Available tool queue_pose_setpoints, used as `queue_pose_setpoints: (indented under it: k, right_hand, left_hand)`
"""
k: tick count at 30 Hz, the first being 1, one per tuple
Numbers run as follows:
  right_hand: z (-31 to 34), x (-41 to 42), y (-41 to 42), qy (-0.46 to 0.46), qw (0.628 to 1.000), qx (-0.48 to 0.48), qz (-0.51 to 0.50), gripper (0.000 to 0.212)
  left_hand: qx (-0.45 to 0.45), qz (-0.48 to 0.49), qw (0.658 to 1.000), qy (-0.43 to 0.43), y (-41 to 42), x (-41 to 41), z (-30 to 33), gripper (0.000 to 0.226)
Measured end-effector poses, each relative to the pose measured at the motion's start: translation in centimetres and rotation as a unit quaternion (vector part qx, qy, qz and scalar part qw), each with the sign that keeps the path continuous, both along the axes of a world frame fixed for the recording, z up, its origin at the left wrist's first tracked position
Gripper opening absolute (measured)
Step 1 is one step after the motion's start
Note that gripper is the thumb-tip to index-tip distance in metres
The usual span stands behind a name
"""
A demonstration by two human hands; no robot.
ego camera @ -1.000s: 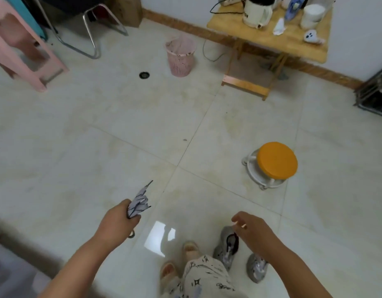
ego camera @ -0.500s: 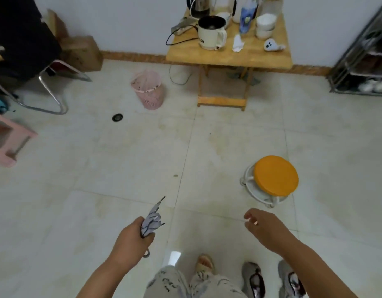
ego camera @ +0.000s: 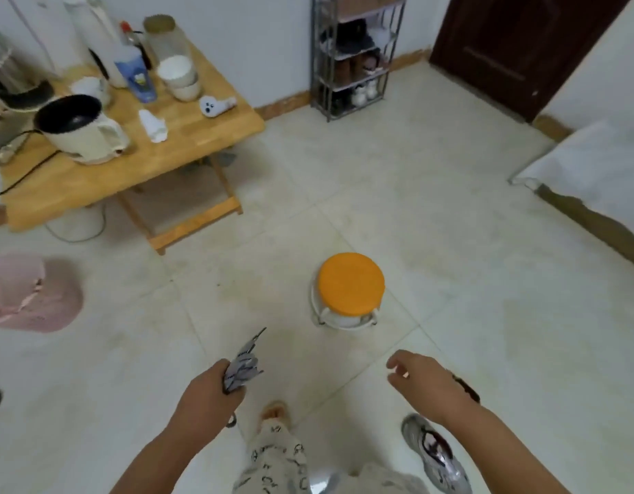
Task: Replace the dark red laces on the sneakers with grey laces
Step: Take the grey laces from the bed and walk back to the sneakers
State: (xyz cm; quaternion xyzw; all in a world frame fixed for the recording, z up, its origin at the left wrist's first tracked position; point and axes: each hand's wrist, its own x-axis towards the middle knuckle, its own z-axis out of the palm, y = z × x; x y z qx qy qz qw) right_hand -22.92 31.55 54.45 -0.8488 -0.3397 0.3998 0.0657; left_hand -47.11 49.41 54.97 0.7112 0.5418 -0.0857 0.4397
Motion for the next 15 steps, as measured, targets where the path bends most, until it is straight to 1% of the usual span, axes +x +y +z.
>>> queue_pose_setpoints:
  k: [3,7,12,15]
  right_hand:
    - [0.3,-1.1,1.0,0.009,0.997,0.008,-0.071,0.028]
    - [0.7,-2.3,1.7,0.024,0.988,0.016,-0.15,0.028]
    - [1.0,-1.3,-0.7,0.027,0.97,-0.001,-0.241,0.027]
    - [0.7,0.3,-3.2,0.019,0.954,0.0,-0.298,0.019]
  left_hand:
    - [0.016,-0.098,0.995,0.005,4.8,3.3,0.7,0.018]
    - [0.042,-0.229,0.972,0.017,8.3,8.2,1.0,0.02]
    - [0.016,-0.324,0.946,-0.004,7.2,14.7,0.2,0.024]
    - [-0.009,-0.382,0.924,-0.011,5.1,18.6,-0.6,0.022]
